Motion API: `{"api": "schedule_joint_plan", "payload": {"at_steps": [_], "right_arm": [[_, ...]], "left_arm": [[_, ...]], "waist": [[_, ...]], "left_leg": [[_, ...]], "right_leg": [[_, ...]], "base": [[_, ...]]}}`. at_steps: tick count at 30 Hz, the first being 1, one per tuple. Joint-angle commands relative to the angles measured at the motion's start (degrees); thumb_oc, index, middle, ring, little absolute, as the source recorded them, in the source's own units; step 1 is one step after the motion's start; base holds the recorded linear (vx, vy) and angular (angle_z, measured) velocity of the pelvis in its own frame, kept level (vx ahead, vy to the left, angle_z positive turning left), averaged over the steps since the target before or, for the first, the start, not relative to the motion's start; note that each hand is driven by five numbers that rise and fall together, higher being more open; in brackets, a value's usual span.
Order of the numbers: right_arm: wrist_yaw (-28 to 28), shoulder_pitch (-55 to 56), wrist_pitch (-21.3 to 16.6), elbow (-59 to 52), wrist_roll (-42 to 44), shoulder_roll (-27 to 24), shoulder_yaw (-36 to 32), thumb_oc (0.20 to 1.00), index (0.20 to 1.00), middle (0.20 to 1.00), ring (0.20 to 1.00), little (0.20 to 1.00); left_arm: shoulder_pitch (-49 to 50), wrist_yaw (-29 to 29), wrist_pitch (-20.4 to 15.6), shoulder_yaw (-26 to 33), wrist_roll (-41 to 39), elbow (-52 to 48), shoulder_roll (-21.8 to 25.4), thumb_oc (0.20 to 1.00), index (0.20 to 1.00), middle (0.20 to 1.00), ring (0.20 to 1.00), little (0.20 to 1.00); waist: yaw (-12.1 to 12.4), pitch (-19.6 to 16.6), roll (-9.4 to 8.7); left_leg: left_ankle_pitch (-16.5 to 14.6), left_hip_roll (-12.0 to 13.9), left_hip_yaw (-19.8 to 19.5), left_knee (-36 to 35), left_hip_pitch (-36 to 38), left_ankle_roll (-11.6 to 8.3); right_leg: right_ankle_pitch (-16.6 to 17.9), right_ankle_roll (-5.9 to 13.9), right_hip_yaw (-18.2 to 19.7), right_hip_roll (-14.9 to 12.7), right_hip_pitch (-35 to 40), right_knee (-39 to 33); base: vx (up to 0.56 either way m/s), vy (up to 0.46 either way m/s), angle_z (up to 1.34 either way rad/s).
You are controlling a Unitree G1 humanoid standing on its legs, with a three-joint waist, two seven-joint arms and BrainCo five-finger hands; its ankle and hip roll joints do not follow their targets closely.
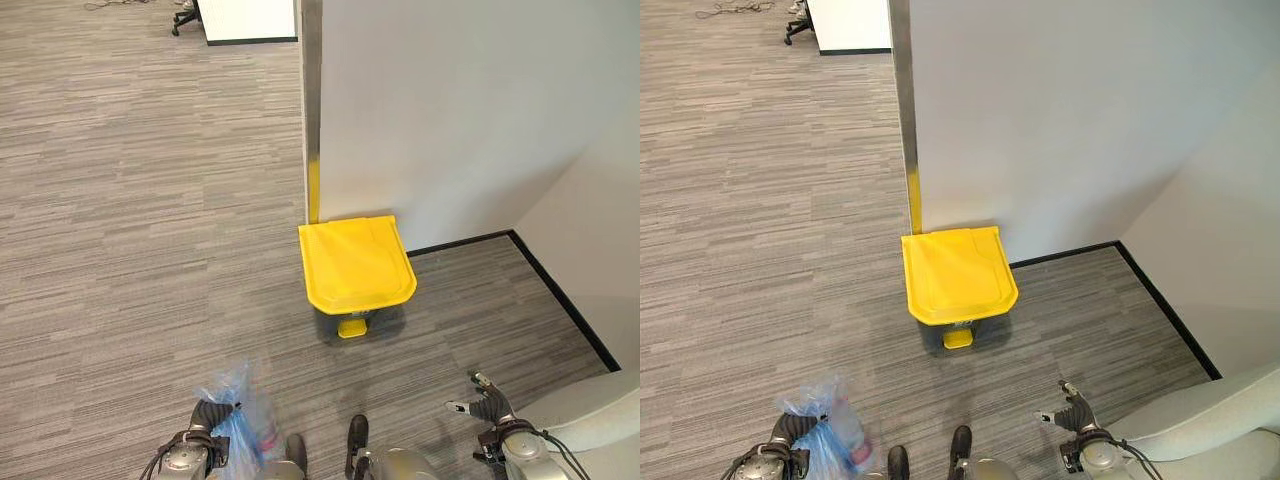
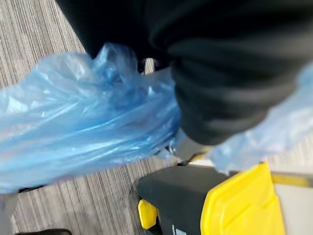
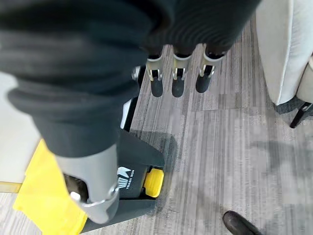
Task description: Gather garbage on tea table into small bin, then transfer packed bag to large trash can.
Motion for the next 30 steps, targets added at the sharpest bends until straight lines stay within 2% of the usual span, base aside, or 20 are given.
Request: {"api": "schedule_joint_plan", "payload": {"at_steps": [1,6,10,12,14,15,16,17,19,21,22,23,25,26,30], "right_arm": [[-0.28,-2.39,-0.79,-0.27,-0.78,0.4,1.6,1.0,1.0,1.0,1.0,1.0],[-0.54,-3.05,-0.65,-0.44,-0.16,0.46,1.19,1.0,1.0,1.0,1.0,1.0],[-0.56,-3.22,-0.77,-1.21,0.14,0.3,0.86,1.0,1.0,1.0,1.0,1.0],[-0.58,-3.52,-0.55,-1.65,0.19,0.06,0.78,1.0,1.0,1.0,1.0,1.0],[-0.84,-3.86,-0.63,-1.78,0.47,-0.25,0.66,1.0,1.0,1.0,1.0,1.0],[-1.21,-3.71,-0.57,-1.62,1.12,-0.84,-0.1,1.0,1.0,1.0,1.0,1.0],[-1.21,-3.7,-0.58,-1.61,1.13,-0.88,-0.11,1.0,1.0,1.0,1.0,1.0],[-1.37,-3.24,-0.44,-1.61,1.29,-0.99,-0.56,1.0,1.0,1.0,1.0,1.0],[-1.45,-3.0,-0.51,-1.56,1.55,-1.08,-0.87,1.0,1.0,1.0,1.0,1.0],[-1.63,-2.08,-0.59,-1.31,2.82,-1.27,-1.95,1.0,1.0,1.0,1.0,1.0],[-1.81,-1.17,-0.38,-1.39,3.6,-1.59,-2.91,1.0,1.0,1.0,1.0,1.0],[-2.54,-0.67,-1.28,-1.15,5.11,-1.76,-4.14,1.0,1.0,1.0,1.0,1.0],[-3.36,-1.07,-1.35,-0.7,6.0,-1.94,-4.81,1.0,1.0,1.0,1.0,1.0],[-3.58,-1.59,-1.71,-0.33,6.93,-2.26,-5.18,1.0,1.0,1.0,1.0,1.0],[-3.59,-3.4,-1.96,-0.32,6.83,-3.08,-4.14,1.0,1.0,1.0,1.0,1.0]], "left_arm": [[-0.03,0.78,-2.83,2.61,0.99,-3.3,3.46,0.2,0.2,0.2,0.2,0.2],[0.21,1.61,-2.88,3.93,-0.38,-3.84,3.86,0.2,0.2,0.2,0.2,0.2],[-0.1,1.9,-2.74,4.48,-0.74,-4.38,4.68,0.2,0.2,0.2,0.2,0.2],[-0.41,2.0,-2.69,4.44,-0.86,-4.52,4.59,0.2,0.2,0.2,0.2,0.2],[-0.73,2.07,-2.85,4.33,-1.21,-4.48,4.48,0.2,0.2,0.2,0.2,0.2],[-1.32,2.09,-3.0,4.2,-1.63,-4.06,4.32,0.2,0.2,0.2,0.2,0.2],[-1.33,2.08,-3.01,4.19,-1.64,-4.04,4.28,0.2,0.2,0.2,0.2,0.2],[-1.67,2.2,-3.16,4.36,-1.79,-3.81,3.99,0.2,0.2,0.2,0.2,0.2],[-1.97,2.28,-3.23,4.38,-1.69,-3.89,3.9,0.2,0.2,0.2,0.2,0.2],[-2.68,2.34,-3.33,4.14,-1.73,-3.65,3.79,0.2,0.2,0.2,0.2,0.2],[-3.11,2.5,-3.44,3.55,-1.93,-3.91,4.11,0.2,0.2,0.2,0.2,0.2],[-4.24,2.38,-3.48,2.4,-2.44,-3.82,3.97,0.2,0.2,0.2,0.2,0.2],[-4.71,2.53,-3.57,1.68,-2.84,-3.58,3.48,0.2,0.2,0.2,0.2,0.2],[-5.0,2.62,-3.76,1.4,-2.77,-2.97,3.26,0.2,0.2,0.2,0.2,0.2],[-5.9,2.62,-4.11,0.94,-2.99,-2.08,2.87,0.2,0.2,0.2,0.2,0.2]], "waist": [[1.27,-0.72,-2.17],[2.37,-0.06,-2.59],[2.77,1.27,-1.93],[2.41,1.98,-1.63],[1.77,2.62,-1.31],[0.17,3.39,-1.2],[0.08,3.49,-0.97],[-0.8,3.77,-0.96],[-1.24,3.88,-0.98],[-2.59,3.64,-1.1],[-3.63,3.33,-1.29],[-4.54,2.97,-1.31],[-5.43,2.28,-0.5],[-6.2,1.55,0.48],[-6.85,1.28,1.98]], "left_leg": [[-6.22,-1.52,-1.15,2.89,-0.56,-0.92],[-8.31,-2.37,-2.38,6.35,-1.64,0.05],[-10.15,-3.76,-4.67,8.07,-1.31,1.32],[-11.2,-4.29,-5.4,7.83,0.21,1.6],[-12.47,-4.77,-5.75,7.32,2.36,1.81],[-14.59,-5.98,-7.59,7.19,5.78,1.73],[-14.78,-5.76,-7.72,7.28,5.92,1.69],[-16.26,-6.14,-8.95,8.24,7.08,1.34],[-17.41,-6.41,-9.8,8.95,7.84,1.11],[-20.27,-6.79,-12.39,10.27,9.65,0.63],[-22.47,-6.46,-14.83,10.73,11.73,0.07],[-23.52,-5.45,-16.79,13.65,12.34,-0.96],[-23.66,-2.85,-16.28,15.06,11.83,-1.7],[-23.54,-0.74,-15.85,13.13,13.13,-2.22],[-22.24,0.48,-14.73,8.6,14.18,-2.39]], "right_leg": [[-3.62,7.0,3.05,-5.26,3.89,-2.54],[-4.03,7.56,3.71,-6.06,2.81,0.22],[-4.06,8.58,4.66,-6.64,-1.97,11.05],[-3.1,8.23,4.51,-6.39,-5.27,12.83],[-0.86,7.99,2.82,-6.89,-8.33,11.09],[1.15,8.8,1.65,-6.62,-11.75,5.08],[1.13,8.79,1.43,-6.46,-11.44,4.92],[1.9,9.34,0.92,-6.14,-12.82,0.97],[2.58,9.65,0.75,-5.96,-13.69,-0.84],[4.3,10.32,3.09,-5.38,-16.12,-2.15],[5.05,10.5,6.03,-5.42,-17.93,0.18],[6.29,9.38,8.51,-5.32,-19.14,5.69],[4.8,8.68,6.66,-5.78,-20.6,9.85],[3.92,8.46,5.29,-5.39,-21.46,11.43],[4.18,9.09,4.06,-4.3,-24.78,11.36]], "base": [[0.05,0.038,-0.03],[0.06,0.081,-0.12],[0.09,0.096,-0.09],[0.14,0.055,0.13],[0.29,0.027,0.23],[0.36,0.014,0.24],[0.47,-0.009,0.43],[0.31,-0.044,0.55],[0.32,-0.059,0.46],[0.49,-0.137,0.47],[0.69,-0.26,0.96],[0.58,-0.268,1.19],[0.33,-0.192,1.23],[0.24,-0.15,0.53],[0.03,-0.025,0.1]]}}
